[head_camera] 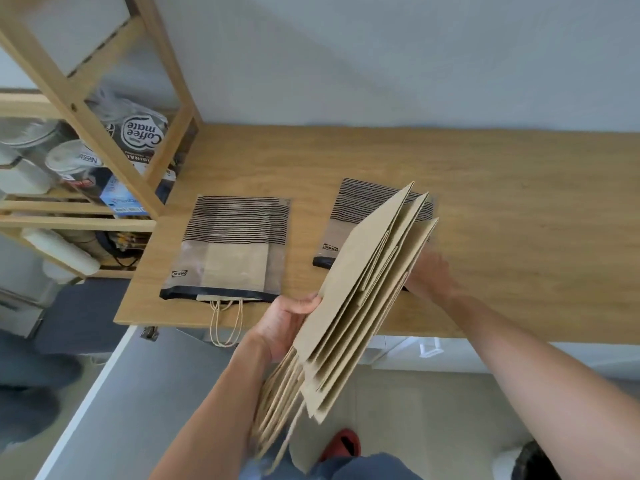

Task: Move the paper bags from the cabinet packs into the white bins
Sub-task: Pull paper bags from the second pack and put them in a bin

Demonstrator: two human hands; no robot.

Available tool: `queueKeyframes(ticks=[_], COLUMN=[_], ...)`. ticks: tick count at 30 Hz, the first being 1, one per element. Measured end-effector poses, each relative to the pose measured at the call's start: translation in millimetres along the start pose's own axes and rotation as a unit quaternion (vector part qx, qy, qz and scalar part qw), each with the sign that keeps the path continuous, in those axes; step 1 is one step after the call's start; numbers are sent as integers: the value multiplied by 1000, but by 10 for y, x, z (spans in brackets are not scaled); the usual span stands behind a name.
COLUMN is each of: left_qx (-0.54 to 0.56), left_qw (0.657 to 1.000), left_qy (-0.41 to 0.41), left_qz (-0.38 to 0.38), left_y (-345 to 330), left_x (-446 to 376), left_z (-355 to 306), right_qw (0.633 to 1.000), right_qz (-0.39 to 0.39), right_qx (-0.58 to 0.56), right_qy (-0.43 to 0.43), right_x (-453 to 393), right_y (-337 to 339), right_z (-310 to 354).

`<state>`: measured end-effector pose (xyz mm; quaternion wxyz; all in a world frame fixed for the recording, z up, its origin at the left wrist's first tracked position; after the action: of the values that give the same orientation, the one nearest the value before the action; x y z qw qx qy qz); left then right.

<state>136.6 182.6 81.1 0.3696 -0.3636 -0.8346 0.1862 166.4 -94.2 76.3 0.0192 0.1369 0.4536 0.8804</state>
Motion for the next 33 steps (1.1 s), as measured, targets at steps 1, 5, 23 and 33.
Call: queueKeyframes(ticks=[1,5,23,33], left_qx=[2,-21,-396,-189], left_qw=[1000,985,821,924], left_qy=[-2,21,-48,-162], left_qz=[-26,-168,-408,-289], left_y=[-2,0,-344,-328], left_x=[-55,-263,-642,-402], left_z=[6,-26,-282,-546], right_qw=[994,790,902,837], right_qz=[4,36,70,114], right_qx=[-107,-610,-417,-522], right_qy=[-5,-58,-90,-117], right_x=[41,91,-116,-102], right_y=[30,169,186,-101], right_z=[80,433,1395,1647])
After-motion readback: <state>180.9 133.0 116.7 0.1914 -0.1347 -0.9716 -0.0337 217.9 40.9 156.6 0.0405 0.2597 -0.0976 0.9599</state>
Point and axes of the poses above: each hand's wrist, its own x-axis away from the middle knuckle, its own y-axis out of the back of the hand, z = x × y, the point moved 1 cm from there along -x, towards the middle knuckle, and after that the axes turned 12 degrees about -x, right-handed, at the moved point
